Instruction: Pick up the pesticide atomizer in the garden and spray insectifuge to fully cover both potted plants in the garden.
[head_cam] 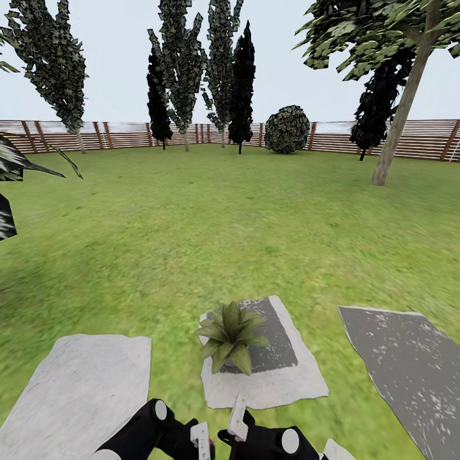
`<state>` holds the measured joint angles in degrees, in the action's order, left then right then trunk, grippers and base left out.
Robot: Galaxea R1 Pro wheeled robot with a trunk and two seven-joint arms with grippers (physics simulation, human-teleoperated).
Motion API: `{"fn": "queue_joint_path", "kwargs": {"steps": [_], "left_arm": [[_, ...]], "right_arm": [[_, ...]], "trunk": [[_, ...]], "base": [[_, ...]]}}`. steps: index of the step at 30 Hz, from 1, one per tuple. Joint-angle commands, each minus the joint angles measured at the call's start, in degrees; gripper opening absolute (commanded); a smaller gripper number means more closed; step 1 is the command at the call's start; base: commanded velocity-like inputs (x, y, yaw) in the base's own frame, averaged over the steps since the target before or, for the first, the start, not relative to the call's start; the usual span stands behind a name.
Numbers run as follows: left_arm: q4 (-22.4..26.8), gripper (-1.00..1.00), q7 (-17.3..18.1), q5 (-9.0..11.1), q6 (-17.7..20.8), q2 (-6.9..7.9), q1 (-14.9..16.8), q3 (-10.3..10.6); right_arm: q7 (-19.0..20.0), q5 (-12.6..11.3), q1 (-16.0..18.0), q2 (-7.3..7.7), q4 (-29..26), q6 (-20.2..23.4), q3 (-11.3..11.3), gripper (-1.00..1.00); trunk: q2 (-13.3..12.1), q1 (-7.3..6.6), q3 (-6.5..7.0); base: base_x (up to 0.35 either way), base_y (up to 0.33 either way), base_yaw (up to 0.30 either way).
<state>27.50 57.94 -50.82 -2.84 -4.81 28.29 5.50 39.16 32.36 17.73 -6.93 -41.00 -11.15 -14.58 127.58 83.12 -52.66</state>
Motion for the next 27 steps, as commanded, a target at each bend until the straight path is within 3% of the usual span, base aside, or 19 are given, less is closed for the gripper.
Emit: {"fn": "queue_joint_path", "kwargs": {"steps": [1,6,12,27], "left_arm": [[0.1,-1.0,0.1,-0.4,-0.4,0.0,0.0,0.0],[0.1,-1.0,0.1,-0.1,-1.8,-0.09,0.0,0.0],[0.1,-1.0,0.2,2.9,-2.3,-0.03,0.0,0.2],[0.1,-1.0,0.2,3.6,-2.4,-0.03,0.0,0.1]], "right_arm": [[0.0,0.6,0.0,-0.02,0.0,-0.4,0.1,-1.0],[0.0,0.6,0.0,-0.02,0.0,-0.4,0.1,-1.0],[0.0,0.6,0.0,-0.02,0.0,-0.4,0.1,-1.0],[0.0,0.6,0.0,-0.02,0.0,-0.4,0.1,-1.0]], "trunk": [[0.0,-0.01,-0.05],[0.0,-0.01,-0.05],[0.0,-0.01,-0.05],[0.0,-0.01,-0.05]], "base": [[0.0,0.0,0.0],[0.0,0.0,0.0],[0.0,0.0,0.0],[0.0,0.0,0.0]]}}
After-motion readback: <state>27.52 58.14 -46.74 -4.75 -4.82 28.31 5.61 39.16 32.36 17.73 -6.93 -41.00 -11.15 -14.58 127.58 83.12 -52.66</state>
